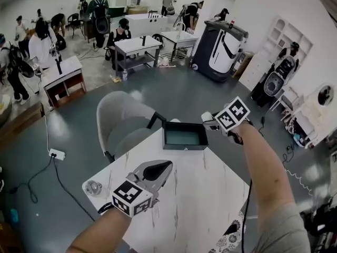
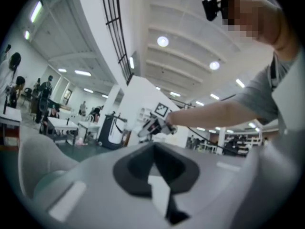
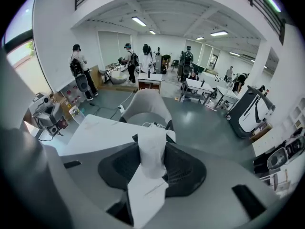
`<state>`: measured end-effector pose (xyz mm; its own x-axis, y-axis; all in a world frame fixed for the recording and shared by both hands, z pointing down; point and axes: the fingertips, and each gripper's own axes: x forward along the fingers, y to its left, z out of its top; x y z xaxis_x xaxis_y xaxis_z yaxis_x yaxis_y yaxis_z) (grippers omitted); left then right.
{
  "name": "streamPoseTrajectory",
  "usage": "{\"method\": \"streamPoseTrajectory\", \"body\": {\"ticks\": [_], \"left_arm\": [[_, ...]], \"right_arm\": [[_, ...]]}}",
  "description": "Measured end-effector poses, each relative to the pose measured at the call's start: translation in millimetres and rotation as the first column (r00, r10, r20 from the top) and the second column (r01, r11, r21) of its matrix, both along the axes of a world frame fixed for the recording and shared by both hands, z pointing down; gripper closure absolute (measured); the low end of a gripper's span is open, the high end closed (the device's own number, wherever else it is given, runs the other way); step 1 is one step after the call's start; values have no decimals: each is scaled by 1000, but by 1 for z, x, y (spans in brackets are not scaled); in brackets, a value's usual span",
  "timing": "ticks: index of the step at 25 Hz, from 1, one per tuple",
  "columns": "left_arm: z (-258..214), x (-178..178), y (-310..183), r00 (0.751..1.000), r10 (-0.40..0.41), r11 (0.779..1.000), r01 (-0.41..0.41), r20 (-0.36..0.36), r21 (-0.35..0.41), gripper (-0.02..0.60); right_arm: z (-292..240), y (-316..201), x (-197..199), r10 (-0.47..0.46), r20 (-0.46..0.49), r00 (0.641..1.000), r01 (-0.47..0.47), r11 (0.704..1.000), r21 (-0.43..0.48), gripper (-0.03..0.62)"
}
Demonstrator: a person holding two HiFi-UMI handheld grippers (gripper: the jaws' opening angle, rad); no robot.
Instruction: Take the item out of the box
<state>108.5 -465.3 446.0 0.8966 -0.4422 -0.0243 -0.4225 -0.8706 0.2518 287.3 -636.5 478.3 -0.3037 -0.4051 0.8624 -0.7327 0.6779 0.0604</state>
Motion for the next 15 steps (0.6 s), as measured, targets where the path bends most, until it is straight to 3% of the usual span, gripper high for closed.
{"method": "streamPoseTrajectory", "body": {"ticks": [8, 15], "left_arm": [[-106, 1, -27, 1000, 3, 991, -1, -10, 131, 581], [-158, 0, -12, 999, 37, 984, -35, -10, 177, 581]], "right_arm": [[-82, 34, -20, 51, 59, 997, -58, 991, 121, 442], [-149, 83, -27, 90, 117, 989, -116, 964, 241, 442]]}}
